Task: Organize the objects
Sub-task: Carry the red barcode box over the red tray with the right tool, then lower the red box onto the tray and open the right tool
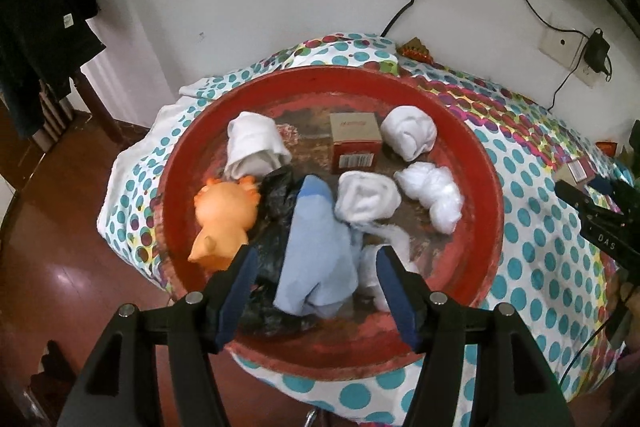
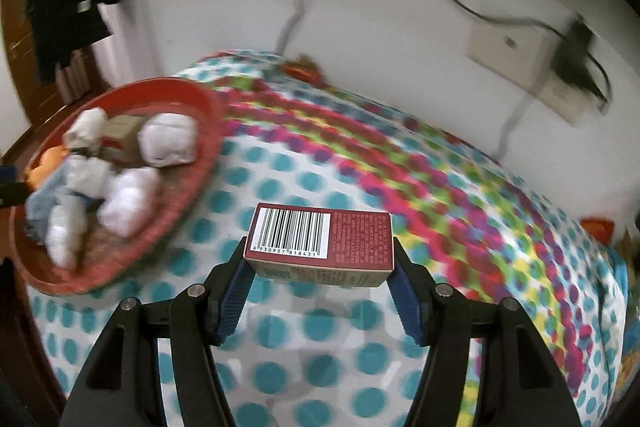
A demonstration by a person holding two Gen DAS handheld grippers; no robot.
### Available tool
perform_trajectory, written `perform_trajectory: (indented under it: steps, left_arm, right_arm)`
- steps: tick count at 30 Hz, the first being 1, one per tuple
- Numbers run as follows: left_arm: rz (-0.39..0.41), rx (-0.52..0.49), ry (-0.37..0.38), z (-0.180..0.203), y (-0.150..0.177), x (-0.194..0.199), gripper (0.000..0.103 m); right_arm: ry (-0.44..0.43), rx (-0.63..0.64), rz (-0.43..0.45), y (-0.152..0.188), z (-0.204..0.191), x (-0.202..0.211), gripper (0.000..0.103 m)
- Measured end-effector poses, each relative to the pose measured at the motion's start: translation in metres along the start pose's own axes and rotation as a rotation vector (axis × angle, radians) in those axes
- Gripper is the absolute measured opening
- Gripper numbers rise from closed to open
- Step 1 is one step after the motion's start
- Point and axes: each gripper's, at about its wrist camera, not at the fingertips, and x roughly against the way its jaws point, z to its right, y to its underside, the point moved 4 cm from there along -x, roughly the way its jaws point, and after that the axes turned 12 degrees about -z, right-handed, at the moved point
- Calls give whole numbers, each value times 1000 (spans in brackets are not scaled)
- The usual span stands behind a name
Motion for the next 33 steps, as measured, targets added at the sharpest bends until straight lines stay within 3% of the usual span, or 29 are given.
perform_trajectory:
  steps: [14,21,32,33]
  left_arm:
    - [-13,71,-50,-41,11,4,63]
    - [-17,101,12,-58,14,7,63]
    - [-17,140,1,-76,12,12,63]
    - [-14,141,8,-76,11,12,63]
  right_arm:
    - [-100,169,31,-1,-76,37,61]
    - [-149,203,11,11,-112,55,61]
    - [-213,208,-45,-4,-180,48,61]
    - [-211,210,-50,-13,-206,39,61]
